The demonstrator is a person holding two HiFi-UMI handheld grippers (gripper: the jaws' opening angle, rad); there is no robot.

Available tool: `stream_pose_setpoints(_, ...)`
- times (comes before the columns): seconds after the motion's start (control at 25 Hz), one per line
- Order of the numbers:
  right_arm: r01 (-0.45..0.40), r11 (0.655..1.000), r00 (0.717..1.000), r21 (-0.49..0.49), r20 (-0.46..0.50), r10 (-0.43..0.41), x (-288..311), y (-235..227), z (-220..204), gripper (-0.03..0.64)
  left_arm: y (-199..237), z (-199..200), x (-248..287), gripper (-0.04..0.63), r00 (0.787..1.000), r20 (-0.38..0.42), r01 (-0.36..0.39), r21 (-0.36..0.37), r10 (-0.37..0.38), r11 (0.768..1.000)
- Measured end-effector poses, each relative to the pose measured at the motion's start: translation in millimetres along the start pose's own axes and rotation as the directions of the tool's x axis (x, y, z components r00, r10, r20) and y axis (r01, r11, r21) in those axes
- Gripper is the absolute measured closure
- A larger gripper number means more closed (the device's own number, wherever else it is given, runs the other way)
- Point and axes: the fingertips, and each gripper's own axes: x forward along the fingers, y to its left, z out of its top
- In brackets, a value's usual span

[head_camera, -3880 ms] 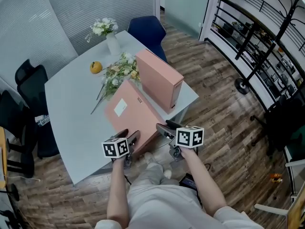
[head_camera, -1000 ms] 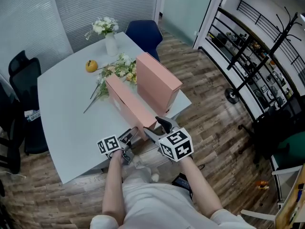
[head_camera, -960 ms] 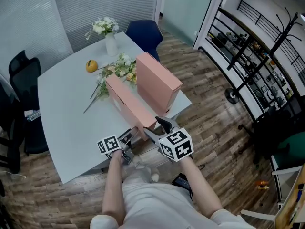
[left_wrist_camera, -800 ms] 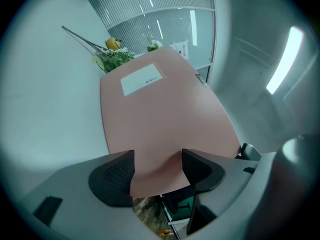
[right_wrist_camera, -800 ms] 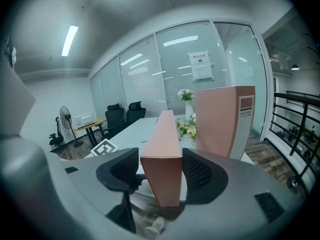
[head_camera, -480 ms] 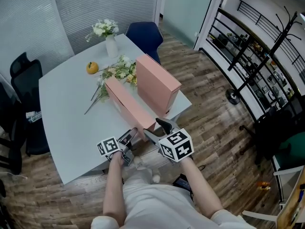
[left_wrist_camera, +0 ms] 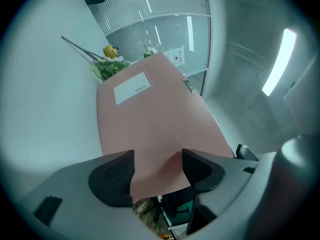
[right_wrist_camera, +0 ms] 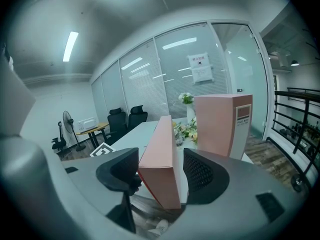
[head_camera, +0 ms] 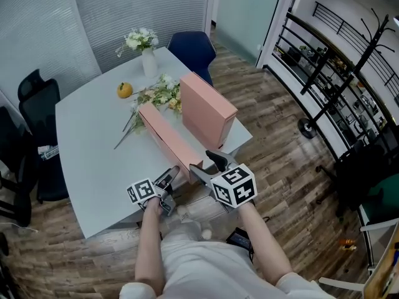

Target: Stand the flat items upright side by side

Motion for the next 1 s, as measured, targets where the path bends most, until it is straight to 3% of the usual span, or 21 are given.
stream_pose_setpoints(0.56,-0.029,0.999,0.999,-0.036,0.038,0.031,12,11,56,0.334,-25,40,-20,0.308,0.997,0.070,0.015,0.074,-0.021,0.997)
stream_pose_setpoints(1.0,-0.021,0.997,0.998,-0.074,-0.063,0.017,69,15,84,0.333,-24,97,-24,0.308,0.997,0.068,0.038,0.142,-0.048,0.989)
